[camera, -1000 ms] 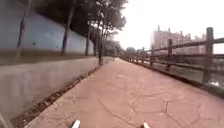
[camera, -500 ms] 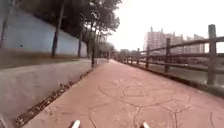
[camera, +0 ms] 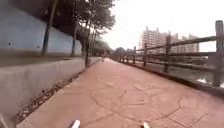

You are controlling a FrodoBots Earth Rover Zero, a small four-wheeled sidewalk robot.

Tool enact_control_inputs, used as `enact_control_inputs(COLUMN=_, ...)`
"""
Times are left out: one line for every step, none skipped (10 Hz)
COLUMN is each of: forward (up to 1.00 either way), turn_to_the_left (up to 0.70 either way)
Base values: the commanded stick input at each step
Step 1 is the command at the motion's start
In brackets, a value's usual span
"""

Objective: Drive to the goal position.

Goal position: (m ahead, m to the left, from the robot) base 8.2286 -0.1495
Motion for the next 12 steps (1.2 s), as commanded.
enact_control_inputs(forward=0.70, turn_to_the_left=0.00)
enact_control_inputs(forward=0.70, turn_to_the_left=0.00)
enact_control_inputs(forward=0.70, turn_to_the_left=0.00)
enact_control_inputs(forward=0.70, turn_to_the_left=0.00)
enact_control_inputs(forward=0.70, turn_to_the_left=0.00)
enact_control_inputs(forward=0.70, turn_to_the_left=0.00)
enact_control_inputs(forward=0.70, turn_to_the_left=0.00)
enact_control_inputs(forward=0.70, turn_to_the_left=0.00)
enact_control_inputs(forward=0.70, turn_to_the_left=0.00)
enact_control_inputs(forward=0.70, turn_to_the_left=0.00)
enact_control_inputs(forward=0.70, turn_to_the_left=0.00)
enact_control_inputs(forward=0.70, turn_to_the_left=0.00)
